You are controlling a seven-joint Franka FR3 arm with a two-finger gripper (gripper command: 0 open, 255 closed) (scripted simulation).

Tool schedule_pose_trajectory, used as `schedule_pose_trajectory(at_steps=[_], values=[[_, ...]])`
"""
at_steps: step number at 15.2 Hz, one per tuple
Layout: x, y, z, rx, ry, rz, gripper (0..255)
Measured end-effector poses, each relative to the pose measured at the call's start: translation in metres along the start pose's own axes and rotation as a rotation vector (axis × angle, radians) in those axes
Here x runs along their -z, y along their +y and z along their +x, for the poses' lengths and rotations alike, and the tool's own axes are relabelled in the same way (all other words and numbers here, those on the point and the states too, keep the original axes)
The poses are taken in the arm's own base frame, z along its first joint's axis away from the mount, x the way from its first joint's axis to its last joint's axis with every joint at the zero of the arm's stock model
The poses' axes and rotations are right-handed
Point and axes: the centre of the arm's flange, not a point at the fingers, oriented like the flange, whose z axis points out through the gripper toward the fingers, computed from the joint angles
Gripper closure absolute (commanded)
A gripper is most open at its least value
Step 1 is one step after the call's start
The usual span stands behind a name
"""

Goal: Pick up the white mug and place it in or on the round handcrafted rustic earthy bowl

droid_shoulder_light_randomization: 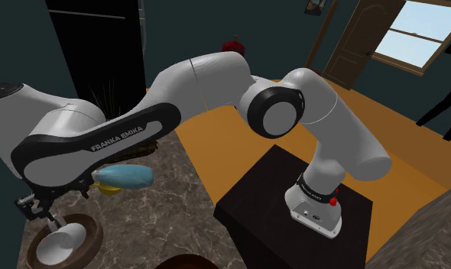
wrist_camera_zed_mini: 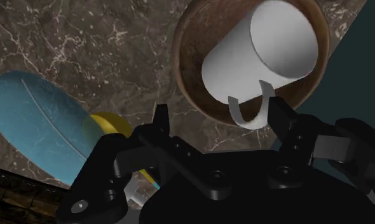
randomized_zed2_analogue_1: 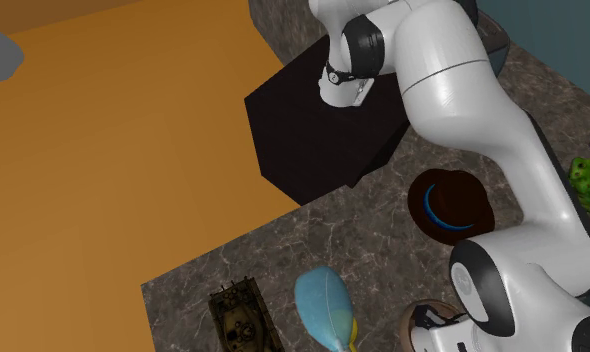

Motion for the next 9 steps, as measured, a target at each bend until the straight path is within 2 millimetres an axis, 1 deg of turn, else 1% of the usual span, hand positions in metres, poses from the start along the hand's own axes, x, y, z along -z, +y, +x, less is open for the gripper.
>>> schedule_pose_trajectory(at_steps=[3,5,7,9], values=[[0.000,0.000,0.000,0.000,0.000,0.000,0],[0.015,0.001,0.001,0.000,0.000,0.000,0],[0.038,0.002,0.000,0.000,0.001,0.001,0],[0.047,0.001,0.001,0.000,0.001,0.001,0]])
